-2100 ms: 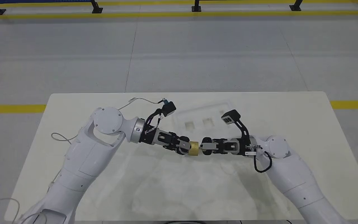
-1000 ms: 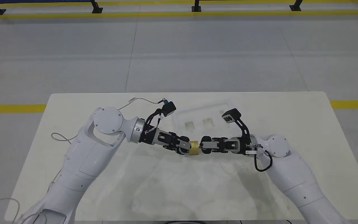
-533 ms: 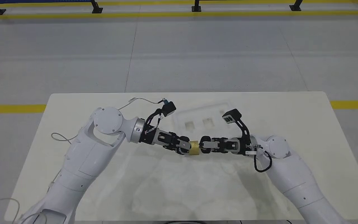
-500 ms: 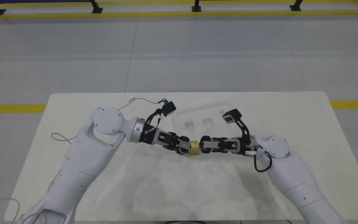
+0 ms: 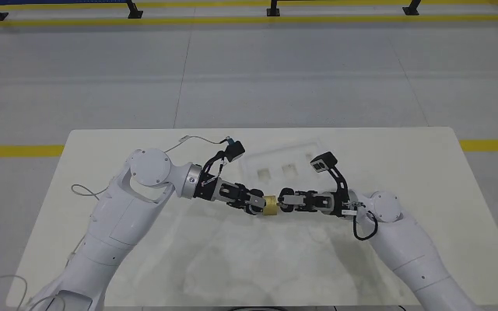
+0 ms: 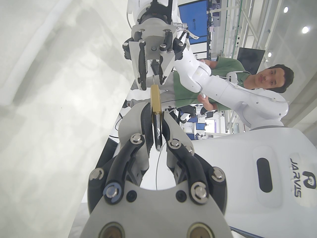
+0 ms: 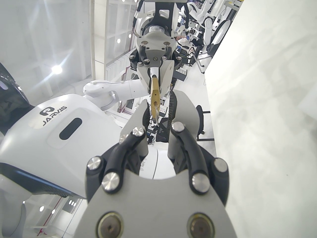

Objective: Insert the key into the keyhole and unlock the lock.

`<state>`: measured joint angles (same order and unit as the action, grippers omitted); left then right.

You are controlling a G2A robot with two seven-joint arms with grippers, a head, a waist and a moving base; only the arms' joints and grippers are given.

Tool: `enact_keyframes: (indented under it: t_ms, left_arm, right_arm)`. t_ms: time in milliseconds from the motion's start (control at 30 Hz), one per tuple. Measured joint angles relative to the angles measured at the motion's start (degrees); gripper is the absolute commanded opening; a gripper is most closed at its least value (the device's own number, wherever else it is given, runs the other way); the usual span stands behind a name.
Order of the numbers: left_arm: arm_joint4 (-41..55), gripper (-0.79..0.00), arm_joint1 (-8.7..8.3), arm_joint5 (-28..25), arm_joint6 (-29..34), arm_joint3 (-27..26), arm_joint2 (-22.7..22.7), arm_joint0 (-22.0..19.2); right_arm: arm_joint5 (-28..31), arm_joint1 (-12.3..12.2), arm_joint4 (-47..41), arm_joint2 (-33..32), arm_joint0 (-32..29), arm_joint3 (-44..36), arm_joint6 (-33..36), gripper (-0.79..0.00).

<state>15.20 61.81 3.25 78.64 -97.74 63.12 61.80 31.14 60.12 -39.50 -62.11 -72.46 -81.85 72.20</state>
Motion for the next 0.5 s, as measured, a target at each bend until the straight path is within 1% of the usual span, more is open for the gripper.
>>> enact_keyframes:
  t_ms: [133,200,267,500]
  left_arm:
    - [0.00,-0.785,0.00,0.00,0.00,0.00,0.00,0.00]
    - [0.00,-0.785,0.00,0.00,0.00,0.00,0.00,0.00]
    - [0.00,-0.785,0.00,0.00,0.00,0.00,0.00,0.00]
    - [0.00,-0.785,0.00,0.00,0.00,0.00,0.00,0.00]
  right_arm:
    - [0.06,0.03,-0.16,-0.20,-0.21,0.03,-0.05,-0.536]
    - [0.17,0.03,-0.23,-0.38,-0.34,0.05,-0.02,-0.434]
    - [0.22,0.00,-0.24,-0.68,-0.49,0.15,0.00,0.000]
    - [-0.30,-0.36,0.66,-2.47,-1.01,0.12,-0.05,0.000]
